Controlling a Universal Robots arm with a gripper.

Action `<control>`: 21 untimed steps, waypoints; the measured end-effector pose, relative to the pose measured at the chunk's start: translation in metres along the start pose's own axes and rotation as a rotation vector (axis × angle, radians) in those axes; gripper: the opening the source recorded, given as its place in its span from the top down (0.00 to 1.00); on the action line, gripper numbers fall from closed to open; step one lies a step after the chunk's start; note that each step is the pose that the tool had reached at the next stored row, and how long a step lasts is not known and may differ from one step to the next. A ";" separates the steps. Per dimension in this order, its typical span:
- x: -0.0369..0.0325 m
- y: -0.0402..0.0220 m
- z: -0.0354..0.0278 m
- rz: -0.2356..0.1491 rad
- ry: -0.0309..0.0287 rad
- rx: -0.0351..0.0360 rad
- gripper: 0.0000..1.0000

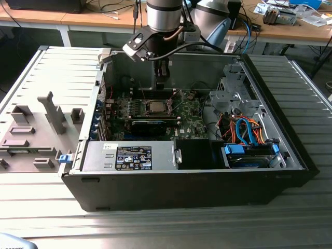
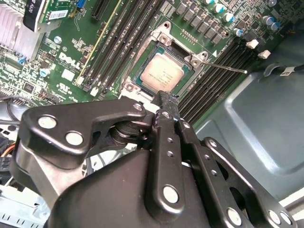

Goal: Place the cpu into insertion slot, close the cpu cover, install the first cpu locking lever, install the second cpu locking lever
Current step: 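Place the cpu into insertion slot, then close the cpu cover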

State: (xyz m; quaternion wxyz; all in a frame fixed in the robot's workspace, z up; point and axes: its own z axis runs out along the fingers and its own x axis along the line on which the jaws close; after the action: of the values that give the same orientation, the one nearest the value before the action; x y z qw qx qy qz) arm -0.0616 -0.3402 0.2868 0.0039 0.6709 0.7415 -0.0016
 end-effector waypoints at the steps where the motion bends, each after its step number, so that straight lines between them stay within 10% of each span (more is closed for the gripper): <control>1: 0.0000 0.0000 -0.0007 0.000 0.0000 0.0000 0.89; 21: -0.0005 0.0043 -0.0076 0.000 -0.0012 0.0002 0.89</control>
State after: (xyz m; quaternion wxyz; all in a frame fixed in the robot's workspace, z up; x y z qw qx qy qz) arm -0.0573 -0.3402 0.2944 0.0043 0.6709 0.7416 -0.0021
